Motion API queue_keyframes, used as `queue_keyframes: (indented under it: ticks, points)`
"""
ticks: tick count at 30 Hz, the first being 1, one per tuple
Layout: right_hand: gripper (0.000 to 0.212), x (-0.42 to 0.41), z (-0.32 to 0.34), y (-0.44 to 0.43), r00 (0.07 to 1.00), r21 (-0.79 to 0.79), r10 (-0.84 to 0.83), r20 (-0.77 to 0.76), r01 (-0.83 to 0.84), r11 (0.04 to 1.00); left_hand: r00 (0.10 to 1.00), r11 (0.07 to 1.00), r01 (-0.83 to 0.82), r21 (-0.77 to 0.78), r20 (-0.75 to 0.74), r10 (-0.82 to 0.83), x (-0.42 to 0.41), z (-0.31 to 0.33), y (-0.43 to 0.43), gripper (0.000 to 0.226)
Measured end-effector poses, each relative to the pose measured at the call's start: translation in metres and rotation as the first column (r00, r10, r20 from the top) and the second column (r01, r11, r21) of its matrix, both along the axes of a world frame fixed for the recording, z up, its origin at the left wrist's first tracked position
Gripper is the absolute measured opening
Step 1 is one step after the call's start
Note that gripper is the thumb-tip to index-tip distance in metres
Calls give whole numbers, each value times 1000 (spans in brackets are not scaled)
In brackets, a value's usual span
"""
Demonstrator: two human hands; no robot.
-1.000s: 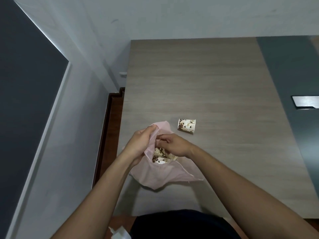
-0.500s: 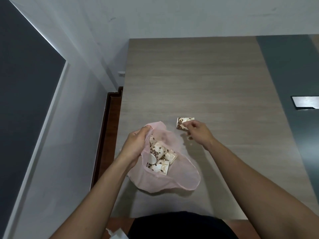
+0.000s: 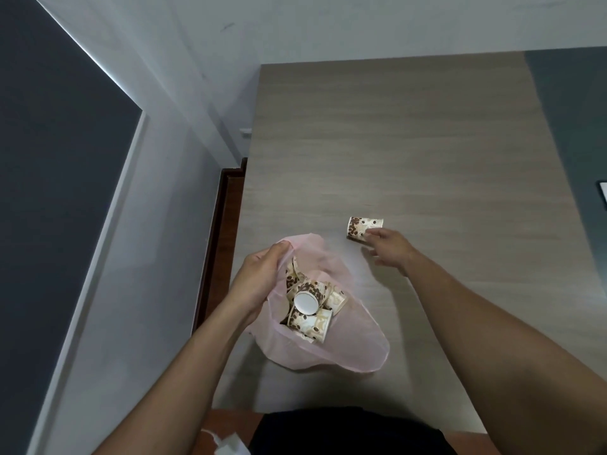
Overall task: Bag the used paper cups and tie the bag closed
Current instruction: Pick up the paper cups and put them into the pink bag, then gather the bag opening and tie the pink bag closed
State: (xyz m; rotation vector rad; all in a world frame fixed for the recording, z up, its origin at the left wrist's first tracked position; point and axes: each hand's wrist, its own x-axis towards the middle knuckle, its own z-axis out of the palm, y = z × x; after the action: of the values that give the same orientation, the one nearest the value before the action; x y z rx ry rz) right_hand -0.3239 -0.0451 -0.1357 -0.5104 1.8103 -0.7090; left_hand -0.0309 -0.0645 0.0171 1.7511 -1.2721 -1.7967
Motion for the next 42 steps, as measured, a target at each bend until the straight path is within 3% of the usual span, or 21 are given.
queue_keyframes:
  ticks: [3, 8, 12, 16, 20, 29, 31, 35, 40, 42]
  points:
    - [16, 7, 4, 2, 998, 1, -25, 60, 25, 1000, 999, 1000, -31, -3, 12, 31, 1, -1, -2, 42]
    - [16, 3, 13, 5, 997, -101, -76, 9, 76, 992, 997, 997, -78, 1, 16, 78, -2, -4, -4, 44]
    - [33, -1, 43, 7, 999, -170, -43, 0, 43, 984, 996, 996, -85, 15, -8, 85, -6, -3, -6, 44]
    - [35, 21, 78, 14, 972, -202, 190, 138, -160, 966, 996, 996, -84, -12, -5, 84, -8, 0, -7, 42]
    - [33, 61, 96, 20, 848, -227, 505, 159, -466, 855, 999, 998, -44, -36, 5, 44, -7, 0, -6, 44]
    - [18, 134, 106, 22, 708, -268, 685, 169, -636, 724, 997, 998, -45, -38, -69, 43, 2, 12, -1, 36]
    - [17, 142, 105, 21, 667, -247, 734, 132, -695, 676, 994, 997, -60, -50, -92, 55, 6, 14, 0, 35]
    - [56, 149, 113, 18, 684, -219, 730, 10, -710, 669, 985, 996, -82, -46, -154, 74, 14, 20, 0, 34]
    - [42, 125, 127, 6, 782, -247, 549, -294, -617, 747, 981, 989, -120, -89, -166, 104, 23, 32, -2, 31]
    - [42, 109, 128, 2, 777, -184, 488, -397, -589, 787, 975, 984, -146, -104, -182, 126, 30, 34, -6, 29]
